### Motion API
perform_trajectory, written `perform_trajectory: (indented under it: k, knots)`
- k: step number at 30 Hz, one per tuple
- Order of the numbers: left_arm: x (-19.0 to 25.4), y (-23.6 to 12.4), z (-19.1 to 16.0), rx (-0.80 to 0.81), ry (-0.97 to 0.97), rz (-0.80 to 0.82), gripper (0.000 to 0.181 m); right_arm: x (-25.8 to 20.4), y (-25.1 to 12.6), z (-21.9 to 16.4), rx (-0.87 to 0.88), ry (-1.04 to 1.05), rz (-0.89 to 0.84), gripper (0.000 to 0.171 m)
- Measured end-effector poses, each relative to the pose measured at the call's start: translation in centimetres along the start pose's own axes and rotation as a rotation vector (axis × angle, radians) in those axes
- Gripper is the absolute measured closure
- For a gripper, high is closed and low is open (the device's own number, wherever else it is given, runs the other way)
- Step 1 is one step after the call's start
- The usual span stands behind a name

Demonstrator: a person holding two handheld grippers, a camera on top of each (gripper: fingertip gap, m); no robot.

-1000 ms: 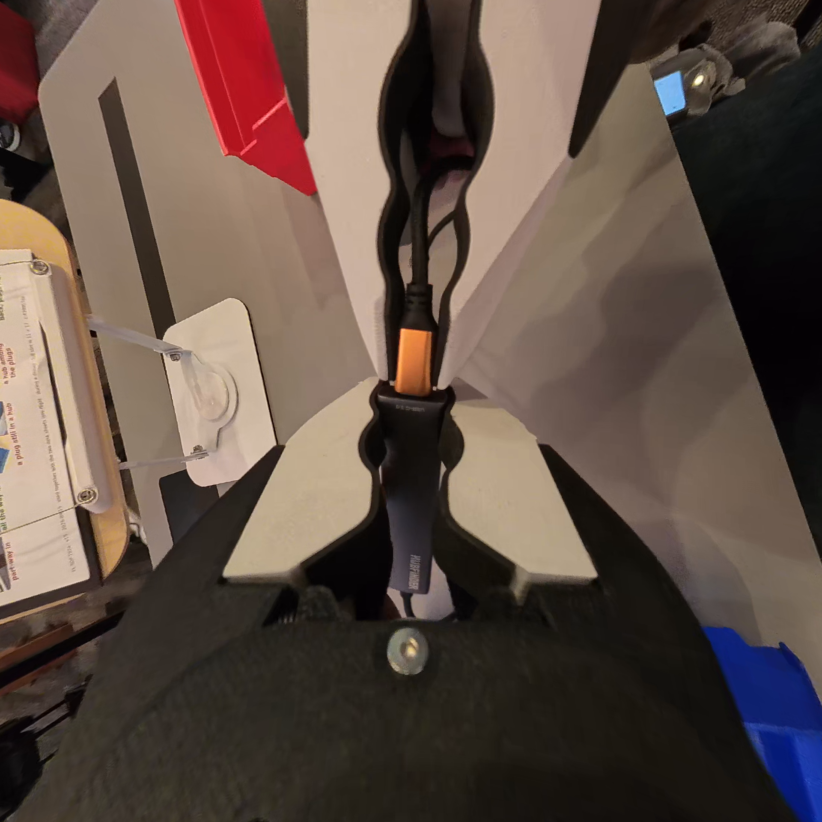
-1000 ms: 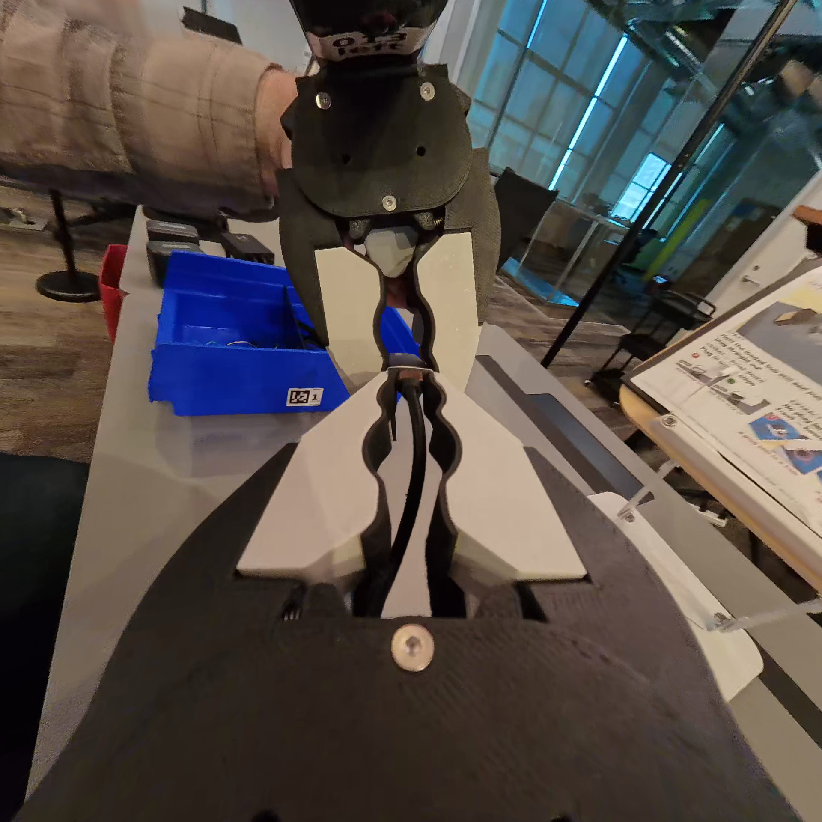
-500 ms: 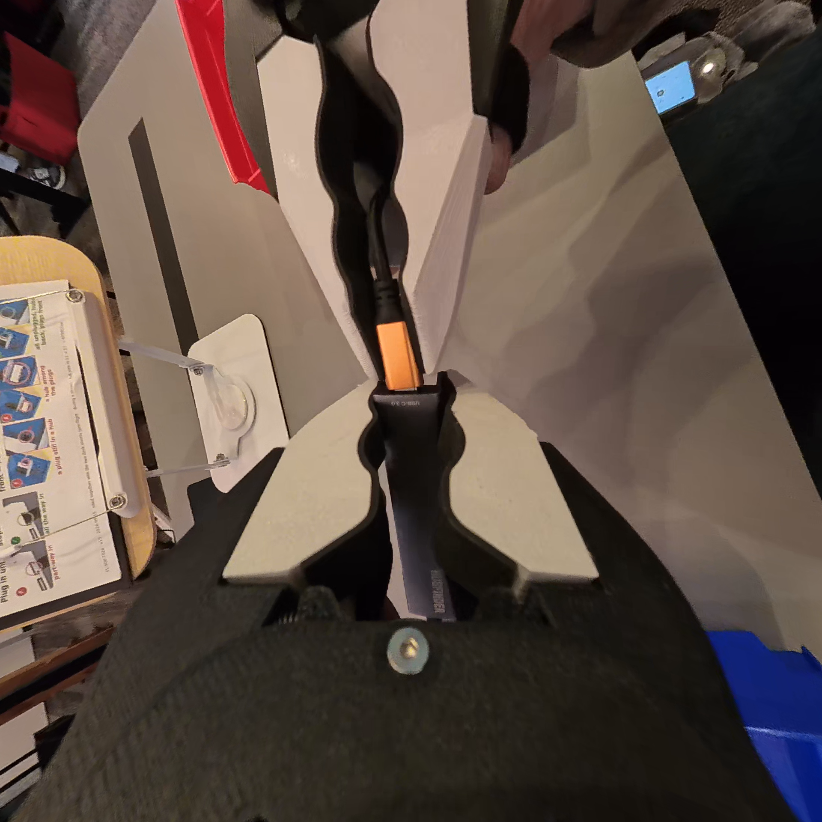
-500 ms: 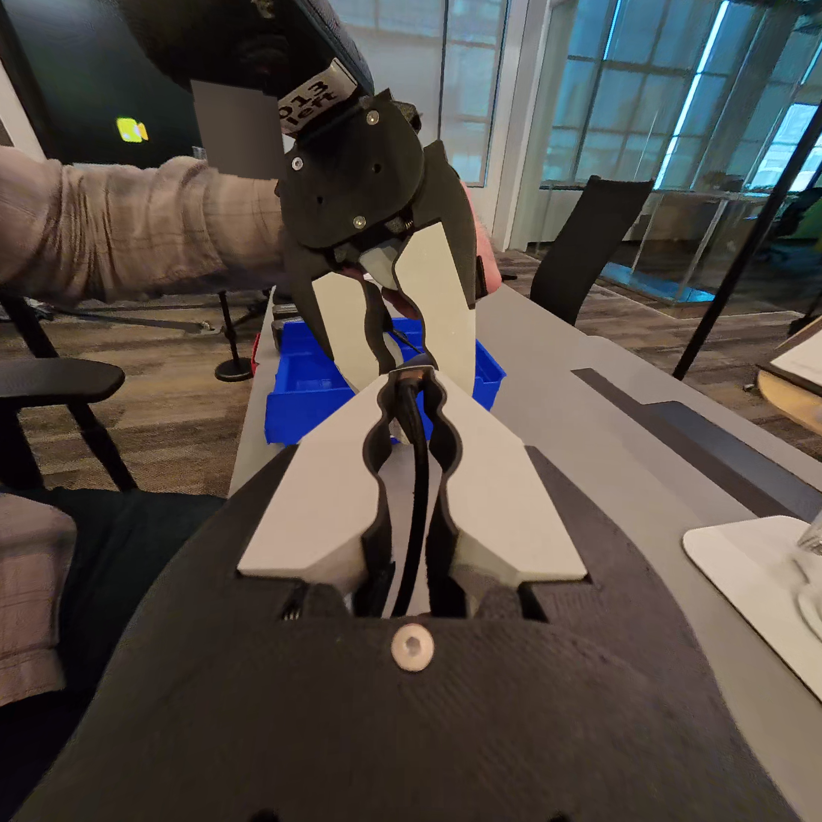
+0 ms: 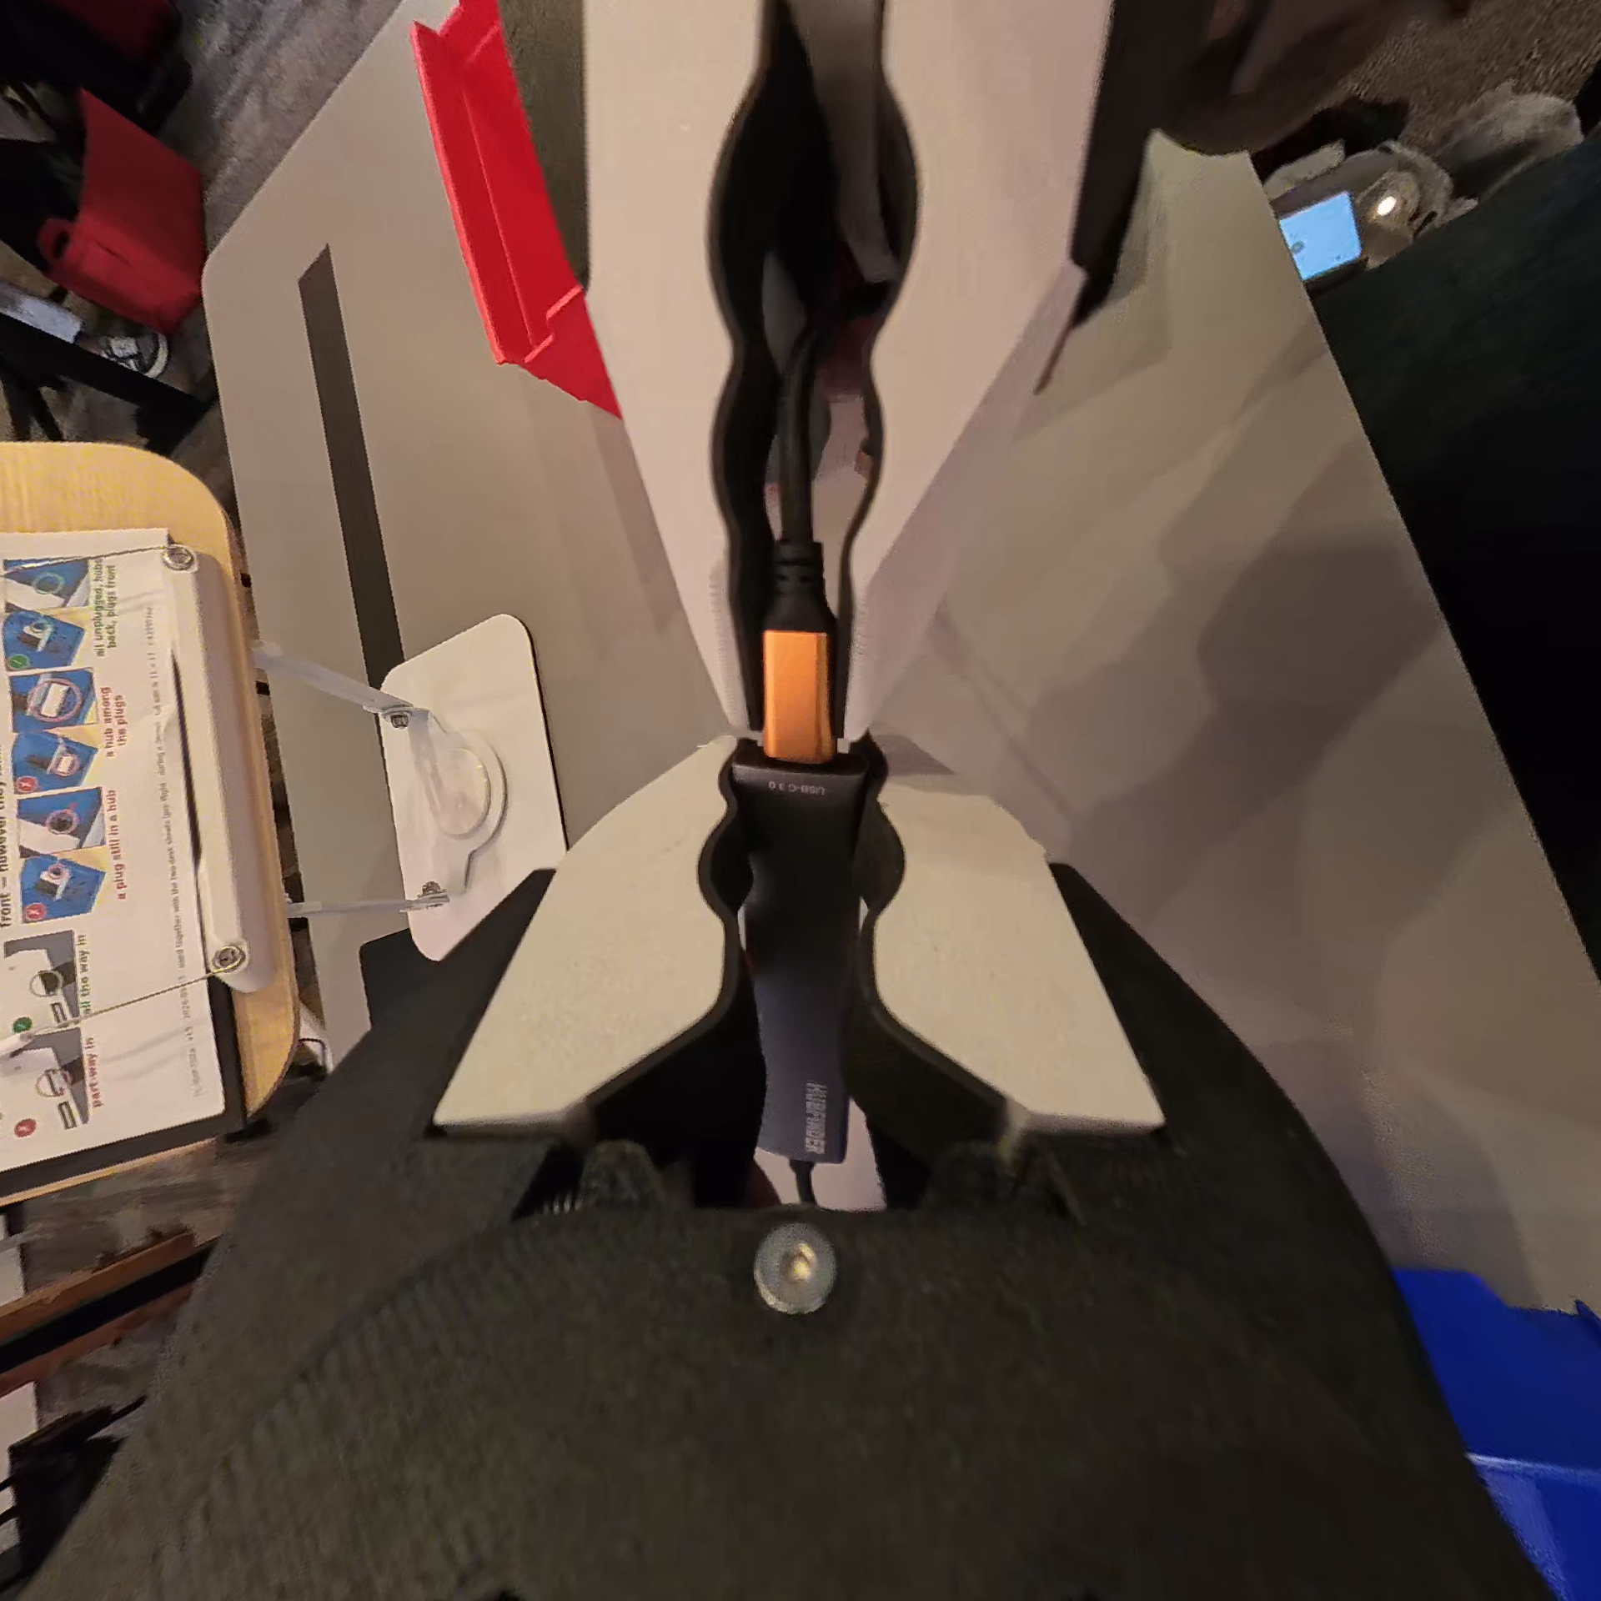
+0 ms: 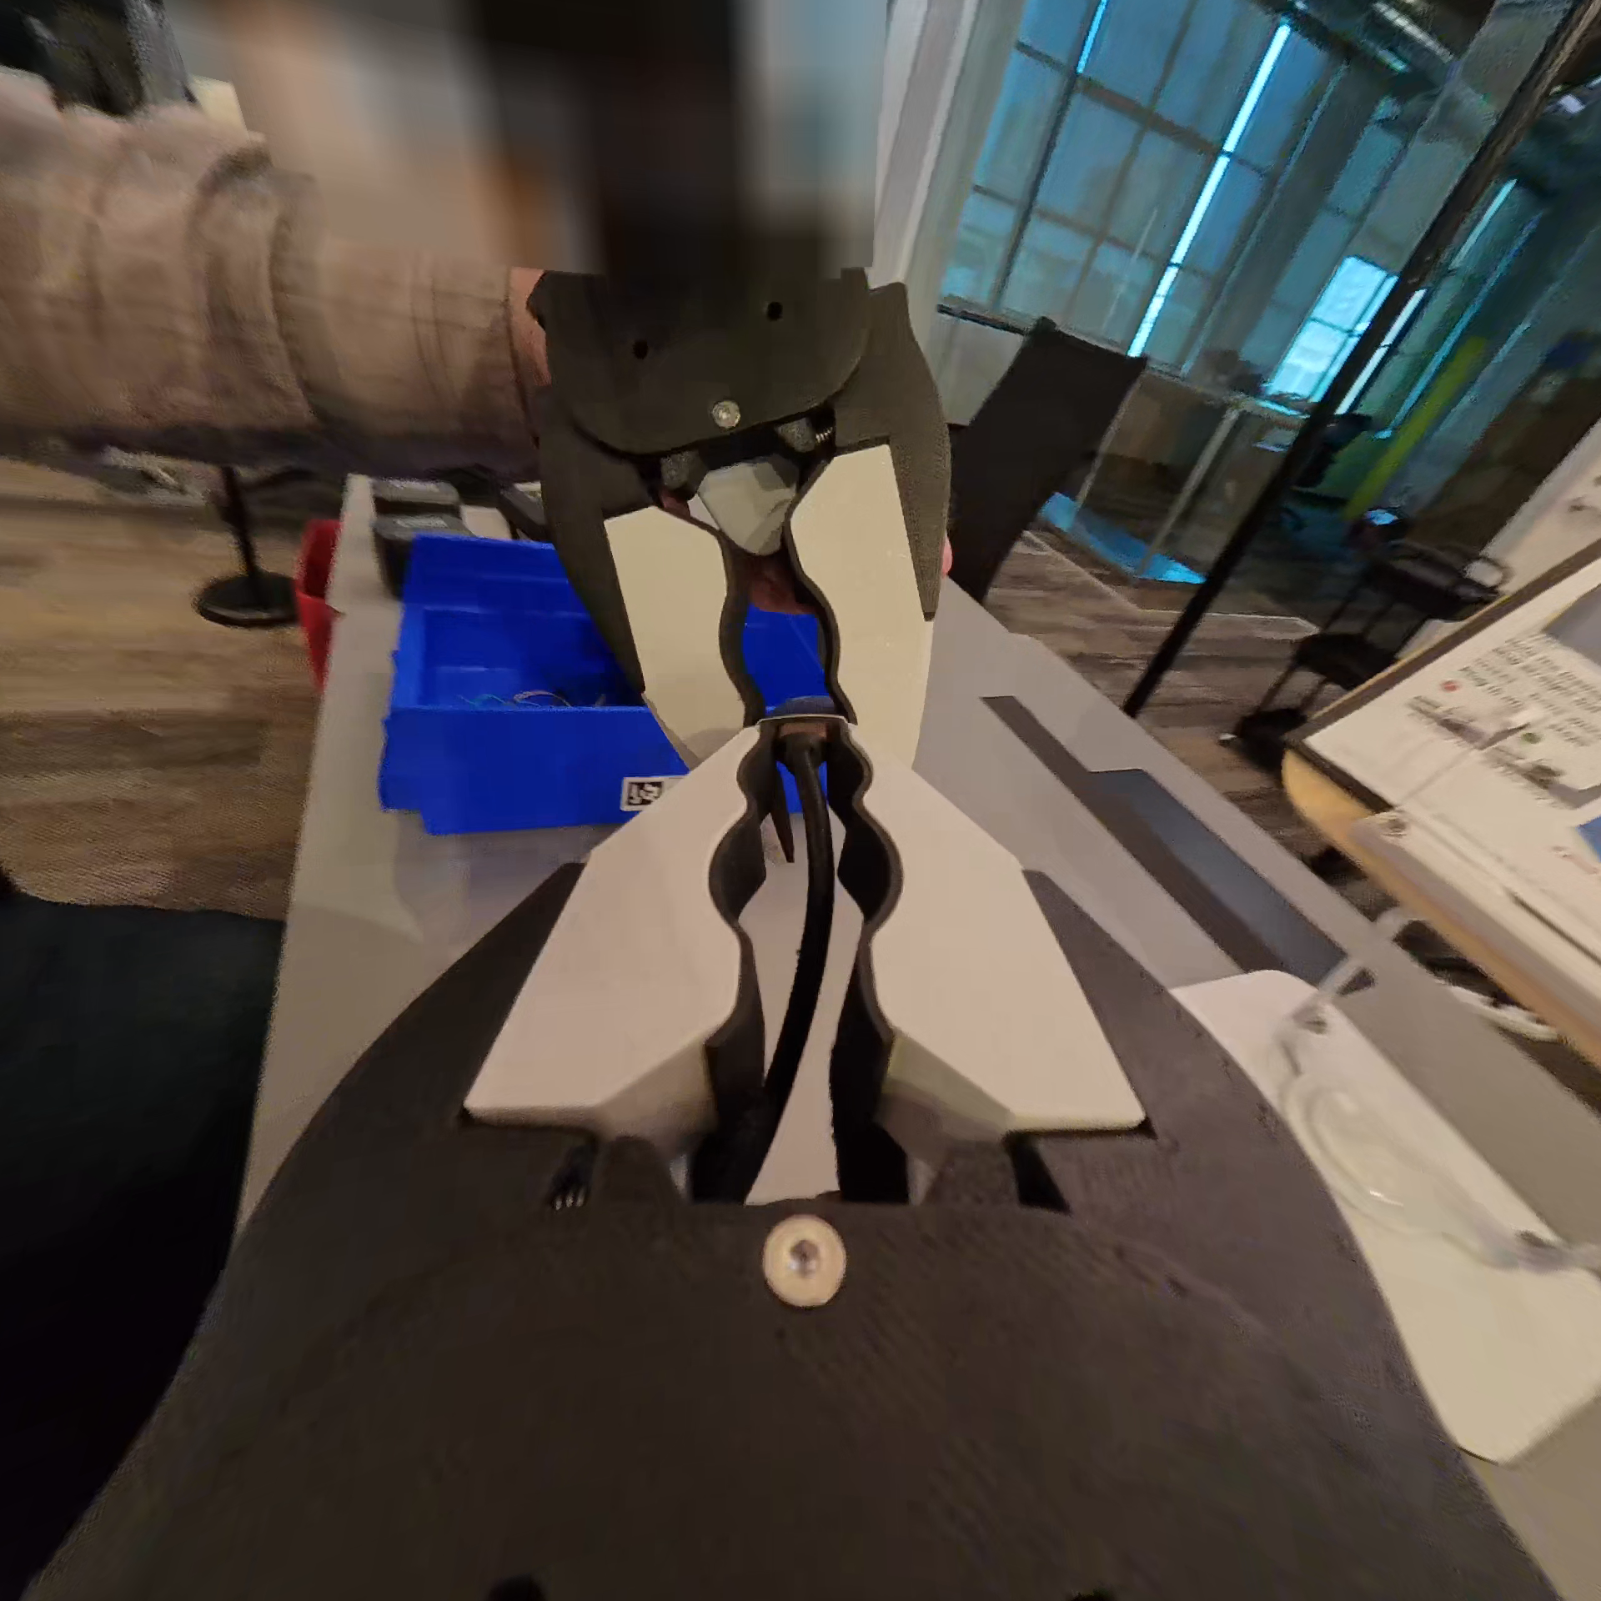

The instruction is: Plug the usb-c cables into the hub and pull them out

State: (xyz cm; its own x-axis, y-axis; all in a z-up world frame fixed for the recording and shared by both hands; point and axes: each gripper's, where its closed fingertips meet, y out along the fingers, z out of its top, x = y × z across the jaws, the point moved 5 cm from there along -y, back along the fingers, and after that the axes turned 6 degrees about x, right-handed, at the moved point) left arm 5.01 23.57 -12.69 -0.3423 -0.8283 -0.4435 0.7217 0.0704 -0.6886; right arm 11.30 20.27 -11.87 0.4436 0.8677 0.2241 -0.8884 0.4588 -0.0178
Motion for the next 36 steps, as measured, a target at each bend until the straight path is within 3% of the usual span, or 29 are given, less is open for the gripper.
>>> perform_trajectory:
  k: [6,9,13,15,16,24,31,36]
  knots:
    - [1.0,0.1,0.6,-0.025,0.057,-0.013,0.161,0.1,-0.7,-0.7,0.092,0.202,0.179,0.162]
    - [0.8,0.1,0.7,-0.009,0.035,-0.012,0.161,0.1,-0.7,-0.5,0.101,0.138,0.135,0.163]
    - [0.3,0.0,0.3,0.002,0.013,0.001,0.161,-0.1,-0.7,0.6,0.031,-0.105,-0.022,0.162]
    - [-0.3,-0.1,-3.1,-0.123,-0.006,0.033,0.161,1.0,-2.6,3.3,0.107,-0.131,-0.133,0.162]
    - [-0.3,-0.4,-3.9,-0.091,-0.064,0.037,0.162,1.3,-3.0,3.5,0.046,-0.198,-0.16,0.162]
    - [-0.7,-0.1,-3.0,-0.075,-0.047,0.077,0.162,0.2,-1.7,1.9,-0.076,-0.132,-0.097,0.161]
    - [0.5,-0.2,-4.6,-0.13,-0.04,0.083,0.162,3.7,-6.1,4.7,-0.091,-0.017,-0.136,0.162]
    - [0.9,-0.5,-5.0,-0.117,-0.057,0.099,0.162,7.0,-11.9,6.5,-0.094,0.056,-0.211,0.162]
